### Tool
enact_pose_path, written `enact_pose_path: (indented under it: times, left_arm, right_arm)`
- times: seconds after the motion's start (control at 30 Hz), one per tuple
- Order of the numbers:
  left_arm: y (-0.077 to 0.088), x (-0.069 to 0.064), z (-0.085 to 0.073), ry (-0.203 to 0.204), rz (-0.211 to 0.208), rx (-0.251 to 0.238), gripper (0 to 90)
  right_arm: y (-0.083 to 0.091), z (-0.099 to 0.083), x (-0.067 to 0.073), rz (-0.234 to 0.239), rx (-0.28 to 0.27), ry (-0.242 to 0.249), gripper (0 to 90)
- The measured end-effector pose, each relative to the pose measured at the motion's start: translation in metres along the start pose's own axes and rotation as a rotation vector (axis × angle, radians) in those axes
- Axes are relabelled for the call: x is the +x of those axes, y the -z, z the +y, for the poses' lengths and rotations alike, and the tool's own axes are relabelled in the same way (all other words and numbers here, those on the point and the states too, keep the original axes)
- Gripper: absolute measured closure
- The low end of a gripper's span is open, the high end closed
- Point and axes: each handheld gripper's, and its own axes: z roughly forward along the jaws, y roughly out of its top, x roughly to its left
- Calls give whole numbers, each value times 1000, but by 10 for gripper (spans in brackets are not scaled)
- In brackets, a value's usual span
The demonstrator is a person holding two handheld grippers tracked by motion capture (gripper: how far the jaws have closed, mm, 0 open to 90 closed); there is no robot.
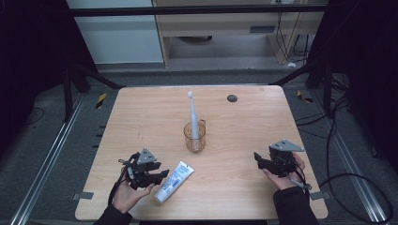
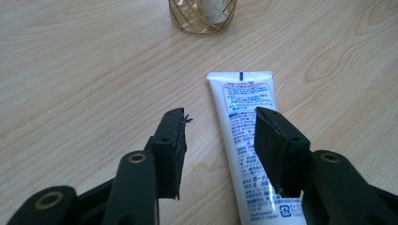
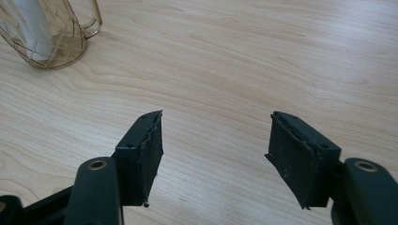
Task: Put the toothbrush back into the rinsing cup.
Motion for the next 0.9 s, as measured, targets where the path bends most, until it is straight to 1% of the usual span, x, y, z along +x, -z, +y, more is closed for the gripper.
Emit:
enact_pose_path:
  times: [0.17, 0.33, 0.5, 0.53, 0.63, 0.77, 0.9]
  left_arm:
    - [-8, -6, 4, -11, 0, 21, 462]
    - [-16, -11, 8, -31, -1, 43, 435]
    - [-26, -14, 10, -39, -1, 77, 387]
    - [-29, -14, 10, -36, -2, 75, 381]
    - [-33, -16, 12, -42, -7, 91, 366]
    - [-39, -17, 13, -54, -2, 115, 343]
    - [-44, -19, 13, -61, 0, 131, 326]
  right_arm:
    - [0, -2, -2, 1, 1, 2, 353]
    - [-2, -2, -1, 1, 6, 1, 350]
    - [-3, -1, -1, 0, 10, 5, 349]
    - [-3, -1, 0, 1, 11, 3, 348]
    - [-4, -1, 1, 3, 9, 2, 347]
    - [-5, -1, 1, 3, 18, 13, 346]
    - [-6, -1, 1, 2, 20, 11, 346]
